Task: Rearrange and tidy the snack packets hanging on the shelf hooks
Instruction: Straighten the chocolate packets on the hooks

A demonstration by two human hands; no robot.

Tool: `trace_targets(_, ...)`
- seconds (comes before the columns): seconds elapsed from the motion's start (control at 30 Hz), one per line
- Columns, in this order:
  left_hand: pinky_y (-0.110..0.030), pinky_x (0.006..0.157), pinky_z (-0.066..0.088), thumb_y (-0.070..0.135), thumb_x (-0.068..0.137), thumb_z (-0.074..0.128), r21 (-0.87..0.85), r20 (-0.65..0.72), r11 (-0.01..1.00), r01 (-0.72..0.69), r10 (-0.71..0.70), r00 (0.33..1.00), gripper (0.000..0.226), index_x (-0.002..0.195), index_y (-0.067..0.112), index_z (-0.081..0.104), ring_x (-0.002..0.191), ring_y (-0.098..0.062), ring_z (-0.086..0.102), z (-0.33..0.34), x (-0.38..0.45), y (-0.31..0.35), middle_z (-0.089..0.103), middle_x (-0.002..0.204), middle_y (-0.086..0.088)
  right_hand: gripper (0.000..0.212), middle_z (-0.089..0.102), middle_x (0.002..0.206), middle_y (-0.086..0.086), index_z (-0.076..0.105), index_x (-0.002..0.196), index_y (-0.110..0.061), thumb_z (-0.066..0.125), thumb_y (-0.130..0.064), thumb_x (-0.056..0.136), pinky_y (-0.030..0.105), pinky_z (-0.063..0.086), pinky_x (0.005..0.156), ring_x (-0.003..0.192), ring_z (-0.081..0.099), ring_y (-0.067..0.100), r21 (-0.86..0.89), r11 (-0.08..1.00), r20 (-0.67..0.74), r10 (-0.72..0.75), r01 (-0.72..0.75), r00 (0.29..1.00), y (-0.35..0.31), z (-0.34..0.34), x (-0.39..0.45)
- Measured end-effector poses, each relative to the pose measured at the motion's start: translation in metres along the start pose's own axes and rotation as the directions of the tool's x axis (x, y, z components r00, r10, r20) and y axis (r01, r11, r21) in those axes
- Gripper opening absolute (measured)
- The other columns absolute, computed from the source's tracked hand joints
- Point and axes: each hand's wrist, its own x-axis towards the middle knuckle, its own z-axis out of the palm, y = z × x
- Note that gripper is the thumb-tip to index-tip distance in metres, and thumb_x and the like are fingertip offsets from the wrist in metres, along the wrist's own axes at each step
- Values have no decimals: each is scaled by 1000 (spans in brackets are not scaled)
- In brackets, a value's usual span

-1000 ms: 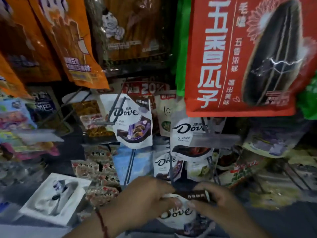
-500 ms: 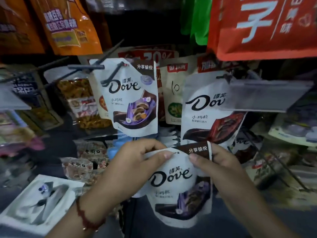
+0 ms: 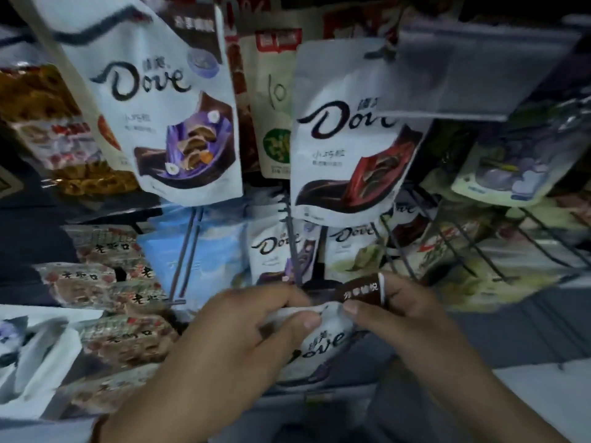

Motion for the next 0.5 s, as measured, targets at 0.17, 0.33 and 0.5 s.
trace_targets(0.17,-23,57,45,72,80,48,-45,63,996,73,-70,996,37,89,40,64,68,-11,62,23,17,5,65,72,7,7,72,78,-3,73,80,-28,76,-22,82,23,52,62,76,69,11,50,988,32,143,-145,989,4,-29,-6)
trace_targets(0.33,-16,65,47,90,69,38,52,188,990,129,-136,973,56,94,46,62,75,-5,63,51,35,32,63,85,11,22,73,82,2,73,88,-22,77,-35,71,31,51,77,82,69,14,64,970,31,234,-235,972,10,-74,-21)
trace_targets(0.5,-24,68,51,74,77,33,259,218,966,21,-80,973,33,102,61,51,78,3,62,77,64,65,65,87,26,12,59,63,-10,68,75,-19,71,-15,86,14,42,57,64,57,3,177,974,-88,162,-145,983,20,-110,-39)
